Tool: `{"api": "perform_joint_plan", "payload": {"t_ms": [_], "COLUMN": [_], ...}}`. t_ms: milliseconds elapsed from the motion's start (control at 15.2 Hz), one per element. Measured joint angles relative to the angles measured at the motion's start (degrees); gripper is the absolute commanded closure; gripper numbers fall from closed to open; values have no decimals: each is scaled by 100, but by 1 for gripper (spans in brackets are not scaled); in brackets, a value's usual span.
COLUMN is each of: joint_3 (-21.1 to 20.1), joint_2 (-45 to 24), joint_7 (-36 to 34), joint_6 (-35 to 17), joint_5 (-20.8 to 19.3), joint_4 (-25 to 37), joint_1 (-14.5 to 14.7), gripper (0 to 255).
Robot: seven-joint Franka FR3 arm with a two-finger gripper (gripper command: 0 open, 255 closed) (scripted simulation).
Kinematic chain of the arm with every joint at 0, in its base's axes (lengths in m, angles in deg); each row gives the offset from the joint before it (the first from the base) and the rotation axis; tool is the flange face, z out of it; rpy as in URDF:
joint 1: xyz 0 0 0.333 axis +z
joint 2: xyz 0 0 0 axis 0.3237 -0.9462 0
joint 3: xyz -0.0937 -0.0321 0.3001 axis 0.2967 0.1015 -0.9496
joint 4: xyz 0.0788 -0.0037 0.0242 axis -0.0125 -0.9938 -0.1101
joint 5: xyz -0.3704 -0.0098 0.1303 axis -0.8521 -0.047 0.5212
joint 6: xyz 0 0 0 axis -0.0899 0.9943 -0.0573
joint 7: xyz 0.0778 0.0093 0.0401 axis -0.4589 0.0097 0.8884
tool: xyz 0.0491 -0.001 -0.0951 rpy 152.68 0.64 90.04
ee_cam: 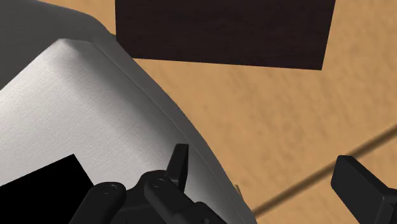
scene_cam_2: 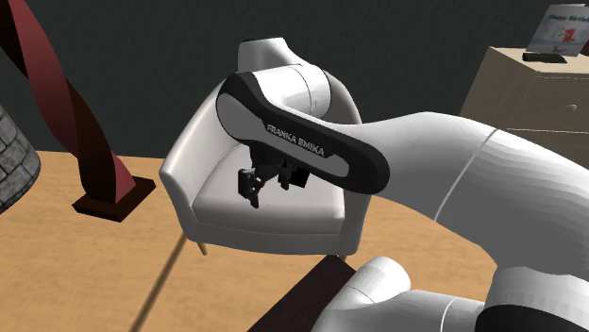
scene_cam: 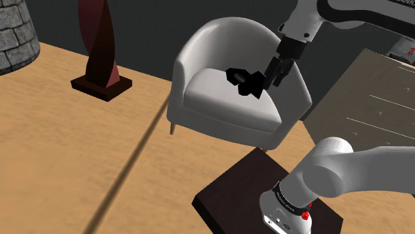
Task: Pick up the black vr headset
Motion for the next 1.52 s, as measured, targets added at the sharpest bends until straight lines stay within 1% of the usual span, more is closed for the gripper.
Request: {"api": "perform_joint_plan", "payload": {"t_ms": [132,528,858,1122,1320,1518], "joint_3": [28,424,815,1209,1516,1858], "joint_2": [8,-65,-439,-896,-1304,-1734], "joint_7": [63,783,1352,1850,2232,2670], "joint_6": [-104,-1419,-2793,-3906,-4705,-5433], "joint_5": [-52,-629,-1035,-1279,-1367,-1345], "joint_4": [-56,-561,-839,-882,-801,-624], "joint_1": [-7,-102,-140,-144,-89,27], "gripper": [0,0,0,0,0,0]}}
